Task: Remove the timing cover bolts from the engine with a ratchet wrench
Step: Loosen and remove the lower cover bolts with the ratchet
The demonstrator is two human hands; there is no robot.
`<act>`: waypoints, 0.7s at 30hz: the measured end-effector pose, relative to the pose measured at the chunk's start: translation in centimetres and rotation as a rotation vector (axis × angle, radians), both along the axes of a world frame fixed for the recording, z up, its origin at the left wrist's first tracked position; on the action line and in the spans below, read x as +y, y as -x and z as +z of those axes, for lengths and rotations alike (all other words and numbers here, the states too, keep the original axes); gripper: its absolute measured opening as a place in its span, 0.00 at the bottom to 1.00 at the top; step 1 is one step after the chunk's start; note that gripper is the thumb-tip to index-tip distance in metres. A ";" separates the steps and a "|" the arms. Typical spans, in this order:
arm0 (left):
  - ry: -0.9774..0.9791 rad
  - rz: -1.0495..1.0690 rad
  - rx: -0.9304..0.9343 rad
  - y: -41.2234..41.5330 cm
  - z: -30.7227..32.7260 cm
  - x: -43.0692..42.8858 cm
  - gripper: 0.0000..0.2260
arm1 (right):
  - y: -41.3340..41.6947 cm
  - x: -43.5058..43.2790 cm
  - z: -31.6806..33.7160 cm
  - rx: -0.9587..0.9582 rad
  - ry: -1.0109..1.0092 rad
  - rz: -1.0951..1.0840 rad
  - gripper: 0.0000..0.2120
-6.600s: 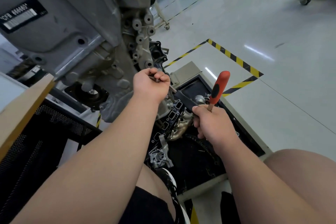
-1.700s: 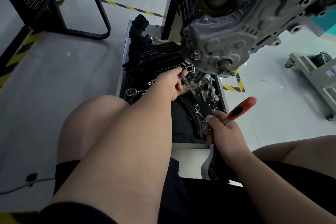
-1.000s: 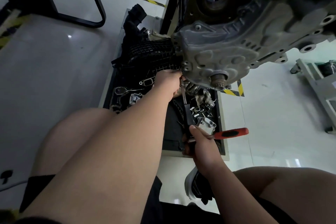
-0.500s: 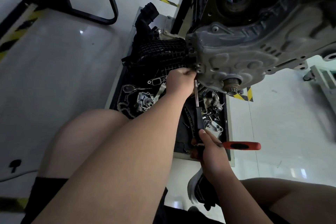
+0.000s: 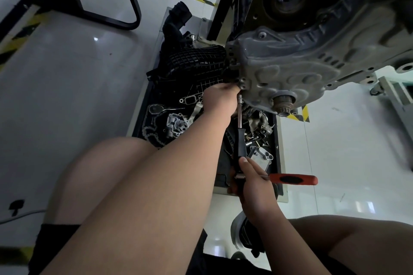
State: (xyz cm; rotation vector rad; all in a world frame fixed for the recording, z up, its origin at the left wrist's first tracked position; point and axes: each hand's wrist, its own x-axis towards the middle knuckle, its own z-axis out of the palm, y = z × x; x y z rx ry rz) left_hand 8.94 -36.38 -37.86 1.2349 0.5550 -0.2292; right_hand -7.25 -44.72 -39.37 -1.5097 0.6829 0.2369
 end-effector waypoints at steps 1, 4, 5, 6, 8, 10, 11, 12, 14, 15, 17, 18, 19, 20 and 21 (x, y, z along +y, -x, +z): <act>0.026 -0.002 0.027 0.0 0.1 0.1 0.06 | 0.0 0.2 0.1 -0.005 -0.002 -0.005 0.19; 0.080 -0.042 0.109 -0.2 0.4 0.5 0.08 | -0.1 0.5 0.4 -0.026 -0.062 -0.023 0.21; 0.108 -0.051 0.134 -0.3 0.4 0.7 0.08 | -0.1 0.6 0.5 -0.034 -0.084 -0.025 0.21; 0.136 -0.058 0.155 -0.4 0.5 0.8 0.08 | -0.2 0.7 0.7 -0.041 -0.105 -0.031 0.21; 0.136 -0.080 0.175 -0.7 0.4 0.9 0.09 | -0.3 0.7 1.0 -0.051 -0.144 -0.054 0.18; 0.087 -0.104 0.179 -0.8 0.3 1.0 0.11 | -0.4 0.7 1.2 -0.042 -0.166 -0.077 0.14; 0.070 -0.110 0.177 -0.9 0.3 1.0 0.12 | -0.4 0.7 1.3 -0.031 -0.178 -0.091 0.13; 0.062 -0.116 0.175 -1.0 0.3 1.1 0.12 | -0.4 0.7 1.3 -0.019 -0.194 -0.105 0.12; 0.057 -0.130 0.190 -1.3 0.4 1.1 0.12 | -0.4 0.9 1.5 0.005 -0.248 -0.127 0.11; 0.053 -0.134 0.208 -1.5 0.5 1.1 0.12 | -0.4 1.0 1.6 0.014 -0.293 -0.136 0.10; 0.059 -0.137 0.243 -1.6 0.8 1.1 0.13 | -0.4 1.2 1.9 0.034 -0.405 -0.152 0.08; 0.076 -0.136 0.250 -1.7 0.9 1.1 0.13 | -0.4 1.2 2.0 0.046 -0.459 -0.161 0.07; 0.099 -0.133 0.252 -1.6 0.9 1.2 0.13 | -0.4 1.3 2.0 0.058 -0.511 -0.174 0.07; 0.121 -0.130 0.252 -1.6 0.9 1.3 0.13 | -0.4 1.3 2.1 0.071 -0.568 -0.191 0.06; 0.137 -0.128 0.253 -1.6 0.9 1.3 0.12 | -0.4 1.2 2.2 0.085 -0.634 -0.210 0.06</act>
